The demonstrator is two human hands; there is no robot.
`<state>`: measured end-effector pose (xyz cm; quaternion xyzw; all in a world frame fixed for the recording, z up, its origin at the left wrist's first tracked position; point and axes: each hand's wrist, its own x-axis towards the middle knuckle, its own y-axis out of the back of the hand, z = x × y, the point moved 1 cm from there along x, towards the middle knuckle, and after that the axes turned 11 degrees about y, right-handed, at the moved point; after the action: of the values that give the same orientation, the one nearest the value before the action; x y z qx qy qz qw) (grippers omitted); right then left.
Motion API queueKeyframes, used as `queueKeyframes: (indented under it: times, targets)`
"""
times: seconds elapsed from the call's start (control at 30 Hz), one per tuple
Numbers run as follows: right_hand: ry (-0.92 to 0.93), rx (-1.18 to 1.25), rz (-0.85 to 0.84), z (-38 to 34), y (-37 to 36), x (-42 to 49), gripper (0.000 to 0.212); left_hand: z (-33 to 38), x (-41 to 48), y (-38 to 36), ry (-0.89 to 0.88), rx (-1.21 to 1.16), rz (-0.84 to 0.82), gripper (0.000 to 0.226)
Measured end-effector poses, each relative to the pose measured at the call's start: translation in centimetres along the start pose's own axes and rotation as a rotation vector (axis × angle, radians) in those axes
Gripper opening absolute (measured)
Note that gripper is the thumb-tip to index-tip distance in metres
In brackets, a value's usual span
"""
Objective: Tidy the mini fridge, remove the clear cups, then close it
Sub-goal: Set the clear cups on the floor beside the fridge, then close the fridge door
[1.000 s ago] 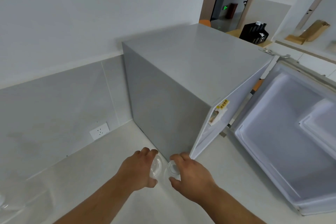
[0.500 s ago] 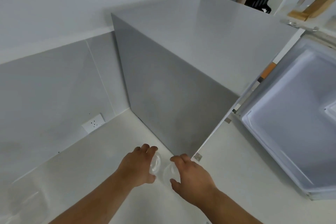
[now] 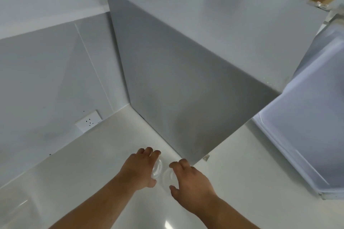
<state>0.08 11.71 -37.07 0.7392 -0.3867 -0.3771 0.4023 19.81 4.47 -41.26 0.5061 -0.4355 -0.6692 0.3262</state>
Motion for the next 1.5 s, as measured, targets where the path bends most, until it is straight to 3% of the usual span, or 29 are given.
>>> queueKeyframes:
  times: [0.57, 0.93, 1.03, 1.17, 1.23, 1.5]
  targets:
    - [-0.009, 0.04, -0.033, 1.1, -2.6, 0.5, 0.056, -0.5, 1.6, -3.6, -0.038, 0.085, -0.002, 0.095]
    - [-0.006, 0.049, -0.008, 1.4, -2.2, -0.4, 0.06, -0.3, 0.1, -3.1, -0.004, 0.085, -0.006, 0.112]
    - [0.008, 0.043, 0.009, 1.7, -1.2, -1.5, 0.058, 0.6, -1.4, -1.6, 0.008, -0.007, 0.077, 0.096]
    - [0.014, -0.013, 0.055, 2.6, 1.3, -3.9, 0.059, 2.5, -3.7, 1.0, -0.02, -0.155, 0.289, 0.05]
    - [-0.01, -0.031, 0.098, 3.4, 2.8, -5.3, 0.059, 4.1, -4.8, 2.5, 0.001, -0.217, 0.332, 0.037]
    - [-0.076, -0.059, 0.272, 6.5, 9.6, -10.9, 0.05, 12.9, -7.7, 7.3, -0.036, -0.362, 0.324, 0.037]
